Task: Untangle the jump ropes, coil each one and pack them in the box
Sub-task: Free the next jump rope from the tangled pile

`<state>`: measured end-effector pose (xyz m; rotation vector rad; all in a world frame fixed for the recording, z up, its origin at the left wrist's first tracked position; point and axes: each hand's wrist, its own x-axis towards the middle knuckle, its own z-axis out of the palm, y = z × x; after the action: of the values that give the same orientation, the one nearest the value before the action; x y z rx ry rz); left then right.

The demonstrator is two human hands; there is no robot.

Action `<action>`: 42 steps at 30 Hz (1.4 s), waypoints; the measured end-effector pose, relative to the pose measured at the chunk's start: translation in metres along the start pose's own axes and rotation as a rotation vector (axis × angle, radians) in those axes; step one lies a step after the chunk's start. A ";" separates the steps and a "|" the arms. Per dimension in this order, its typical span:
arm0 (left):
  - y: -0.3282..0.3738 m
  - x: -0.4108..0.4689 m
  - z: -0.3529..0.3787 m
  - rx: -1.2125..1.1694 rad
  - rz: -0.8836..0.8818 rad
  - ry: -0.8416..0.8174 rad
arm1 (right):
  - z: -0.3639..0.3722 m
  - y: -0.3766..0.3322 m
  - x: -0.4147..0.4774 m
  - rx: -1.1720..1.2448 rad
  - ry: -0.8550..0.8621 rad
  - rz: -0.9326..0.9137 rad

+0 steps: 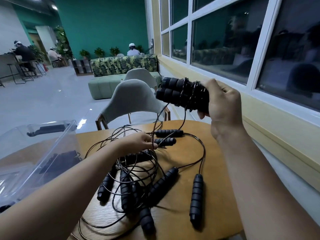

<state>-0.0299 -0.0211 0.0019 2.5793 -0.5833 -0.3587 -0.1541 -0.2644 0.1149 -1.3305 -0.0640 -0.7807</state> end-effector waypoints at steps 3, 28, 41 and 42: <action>0.004 -0.007 -0.006 -0.098 0.043 0.137 | 0.007 0.006 -0.004 -0.024 -0.052 -0.021; -0.034 -0.053 -0.091 -0.720 -0.078 0.672 | -0.063 0.013 0.003 -0.364 0.149 -0.151; -0.050 -0.051 -0.057 0.267 -0.263 0.157 | -0.062 0.072 -0.064 -0.606 -0.293 0.114; -0.051 -0.052 -0.058 0.279 -0.282 0.113 | -0.065 0.075 -0.067 -0.638 -0.321 0.128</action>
<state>-0.0382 0.0655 0.0339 2.9361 -0.2420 -0.2331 -0.1889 -0.2876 0.0026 -2.0383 0.0193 -0.4830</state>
